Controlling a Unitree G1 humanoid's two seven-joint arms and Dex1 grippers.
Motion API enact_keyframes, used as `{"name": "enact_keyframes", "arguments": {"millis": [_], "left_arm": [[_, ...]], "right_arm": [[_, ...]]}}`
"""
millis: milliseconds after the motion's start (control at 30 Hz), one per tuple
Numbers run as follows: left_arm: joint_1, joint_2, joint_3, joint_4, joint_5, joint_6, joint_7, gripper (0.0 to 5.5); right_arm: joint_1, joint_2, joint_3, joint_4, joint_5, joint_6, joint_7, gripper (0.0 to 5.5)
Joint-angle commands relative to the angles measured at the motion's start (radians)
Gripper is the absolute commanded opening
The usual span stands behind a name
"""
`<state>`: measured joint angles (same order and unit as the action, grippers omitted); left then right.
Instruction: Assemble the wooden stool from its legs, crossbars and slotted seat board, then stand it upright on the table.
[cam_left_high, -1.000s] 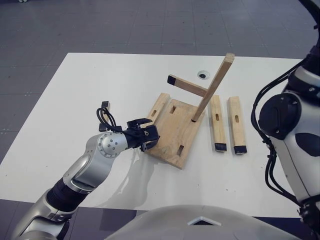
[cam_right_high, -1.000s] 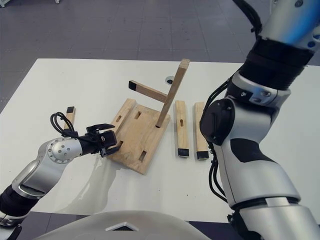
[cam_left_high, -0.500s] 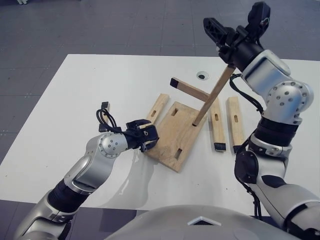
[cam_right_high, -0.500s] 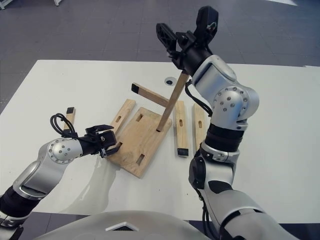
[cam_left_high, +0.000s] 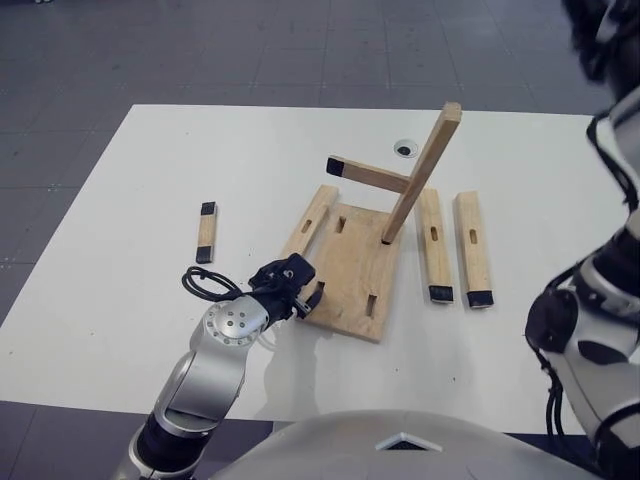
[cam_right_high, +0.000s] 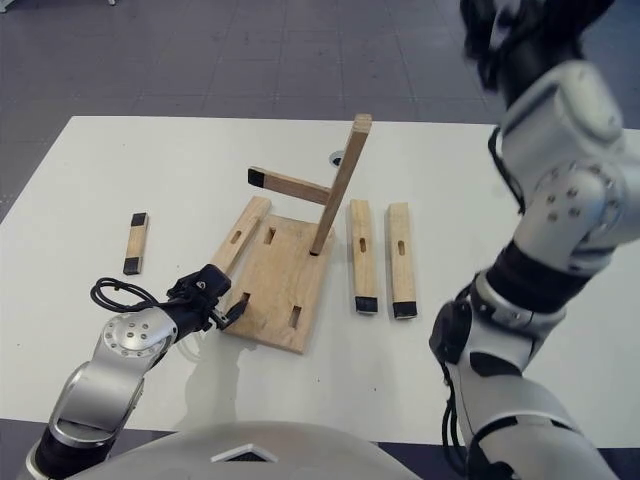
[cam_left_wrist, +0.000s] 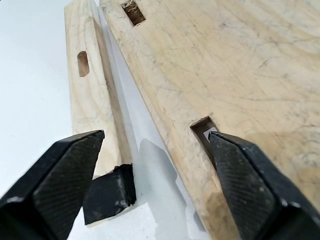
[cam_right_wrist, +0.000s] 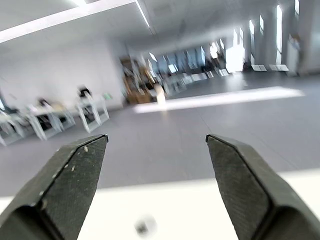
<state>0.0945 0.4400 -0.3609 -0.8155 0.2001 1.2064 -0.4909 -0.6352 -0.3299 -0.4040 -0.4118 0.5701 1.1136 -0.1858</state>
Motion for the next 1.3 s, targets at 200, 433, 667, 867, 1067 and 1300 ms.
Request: {"name": "enact_keyframes", "arguments": {"millis": [200, 433, 667, 867, 1067, 1300], "left_arm": [[-0.134, 0.018, -0.01, -0.157, -0.115, 0.252, 0.035, 3.88], [-0.21, 0.028, 0.013, -0.154, -0.18, 0.282, 0.077, 3.88], [-0.371, -0.045, 0.119, -0.12, -0.246, 0.328, 0.094, 3.88], [-0.41, -0.07, 0.136, -0.085, -0.284, 0.331, 0.13, 3.88], [-0.426, -0.131, 0.277, -0.091, -0.349, 0.368, 0.104, 3.88], [-0.695, -0.298, 0.907, 0.204, -0.881, 0.408, -0.246, 3.88]], "right_arm": [[0.641, 0.145, 0.073, -0.377, 0.001, 0.291, 0.01, 3.63], [0.776, 0.094, 0.15, -0.362, -0.053, 0.268, 0.082, 3.63], [0.912, -0.076, 0.324, -0.208, -0.209, 0.088, 0.171, 3.63], [0.861, -0.055, 0.327, -0.105, -0.212, -0.006, 0.235, 2.58], [0.706, -0.087, 0.24, 0.038, -0.202, -0.08, 0.304, 2.04], [0.018, -0.111, -0.124, 0.247, 0.204, -0.136, 0.448, 2.04]]}}
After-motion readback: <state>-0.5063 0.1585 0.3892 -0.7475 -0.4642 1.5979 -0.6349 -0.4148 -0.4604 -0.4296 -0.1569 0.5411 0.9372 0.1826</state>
